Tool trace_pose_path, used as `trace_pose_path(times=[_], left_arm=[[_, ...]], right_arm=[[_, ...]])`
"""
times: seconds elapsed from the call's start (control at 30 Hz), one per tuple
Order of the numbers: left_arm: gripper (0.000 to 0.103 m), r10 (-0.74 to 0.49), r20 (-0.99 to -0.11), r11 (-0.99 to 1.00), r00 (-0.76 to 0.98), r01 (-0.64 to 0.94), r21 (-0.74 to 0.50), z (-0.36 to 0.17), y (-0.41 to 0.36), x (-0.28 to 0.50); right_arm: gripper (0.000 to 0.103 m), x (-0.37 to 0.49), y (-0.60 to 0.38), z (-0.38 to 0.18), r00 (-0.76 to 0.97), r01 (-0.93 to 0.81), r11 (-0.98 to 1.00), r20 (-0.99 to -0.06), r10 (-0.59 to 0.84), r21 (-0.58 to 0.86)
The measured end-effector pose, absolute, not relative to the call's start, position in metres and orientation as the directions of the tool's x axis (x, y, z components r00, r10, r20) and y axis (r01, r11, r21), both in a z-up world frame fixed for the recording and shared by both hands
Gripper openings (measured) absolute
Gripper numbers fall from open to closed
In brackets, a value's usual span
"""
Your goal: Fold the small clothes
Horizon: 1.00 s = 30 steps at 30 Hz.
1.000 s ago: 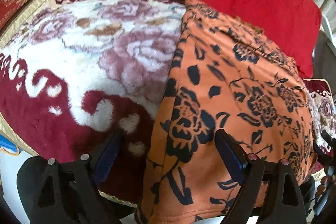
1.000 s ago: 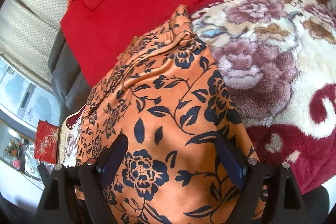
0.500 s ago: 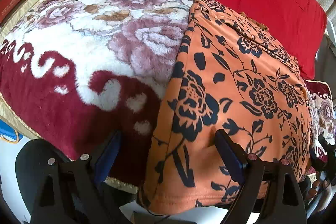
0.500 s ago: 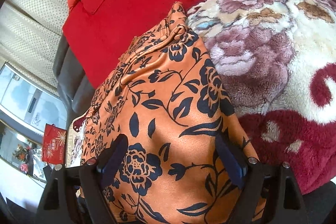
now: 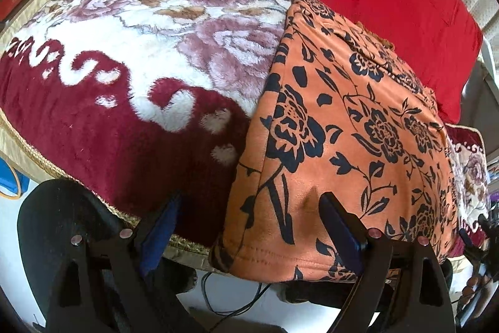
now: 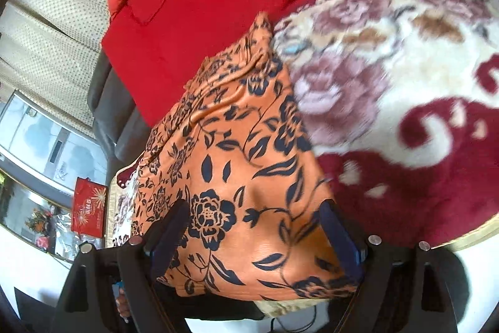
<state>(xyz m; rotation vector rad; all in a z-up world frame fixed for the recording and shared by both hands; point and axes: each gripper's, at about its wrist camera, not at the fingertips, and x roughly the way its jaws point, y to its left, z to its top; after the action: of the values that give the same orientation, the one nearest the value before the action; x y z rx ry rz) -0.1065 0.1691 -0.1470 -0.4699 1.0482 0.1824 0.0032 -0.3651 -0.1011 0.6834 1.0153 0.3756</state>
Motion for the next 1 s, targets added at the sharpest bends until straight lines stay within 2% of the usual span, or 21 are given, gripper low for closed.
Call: trace_pose_path(times=[0.2, 0.3, 0.4, 0.47, 0.53, 0.7, 0.77, 0.83, 1.0], left_arm=[[0.09, -0.094, -0.856, 0.891, 0.509, -0.34, -0.301, -0.145, 0.167, -0.112], [0.09, -0.101, -0.852, 0.89, 0.513, -0.336, -0.308, -0.145, 0.167, -0.112], [0.09, -0.081, -0.873, 0.898, 0.48, -0.345, -0.273, -0.151, 0.163, -0.11], [0.089, -0.05, -0.885, 0.906, 0.463, -0.352, -0.235, -0.154, 0.161, -0.109], [0.09, -0.014, -0.894, 0.915, 0.448, -0.354, -0.191, -0.155, 0.158, -0.108], [0.09, 0.026, -0.903, 0.928, 0.43, -0.345, -0.138, -0.157, 0.154, -0.106], [0.09, 0.031, -0.903, 0.93, 0.428, -0.343, -0.131, -0.158, 0.152, -0.105], [0.089, 0.033, -0.903, 0.931, 0.427, -0.342, -0.128, -0.158, 0.152, -0.105], [0.087, 0.035, -0.901, 0.934, 0.431, -0.336, -0.125, -0.156, 0.15, -0.105]], right_arm=[[0.086, 0.01, -0.36, -0.131, 0.363, 0.03, 0.761, -0.717, 0.596, 0.648], [0.084, 0.002, -0.361, -0.131, 0.355, 0.014, 0.76, -0.714, 0.604, 0.65], [0.065, -0.002, -0.367, -0.139, 0.346, 0.034, 0.762, -0.723, 0.598, 0.647], [0.045, -0.003, -0.371, -0.142, 0.339, 0.047, 0.762, -0.728, 0.596, 0.646], [0.041, -0.005, -0.37, -0.144, 0.33, 0.044, 0.77, -0.737, 0.59, 0.636], [0.042, -0.002, -0.368, -0.15, 0.313, 0.054, 0.778, -0.751, 0.582, 0.626], [0.056, -0.002, -0.364, -0.149, 0.3, 0.029, 0.774, -0.744, 0.596, 0.632], [0.064, 0.0, -0.357, -0.147, 0.281, -0.008, 0.779, -0.746, 0.603, 0.627], [0.078, 0.004, -0.339, -0.144, 0.241, -0.068, 0.808, -0.776, 0.582, 0.585]])
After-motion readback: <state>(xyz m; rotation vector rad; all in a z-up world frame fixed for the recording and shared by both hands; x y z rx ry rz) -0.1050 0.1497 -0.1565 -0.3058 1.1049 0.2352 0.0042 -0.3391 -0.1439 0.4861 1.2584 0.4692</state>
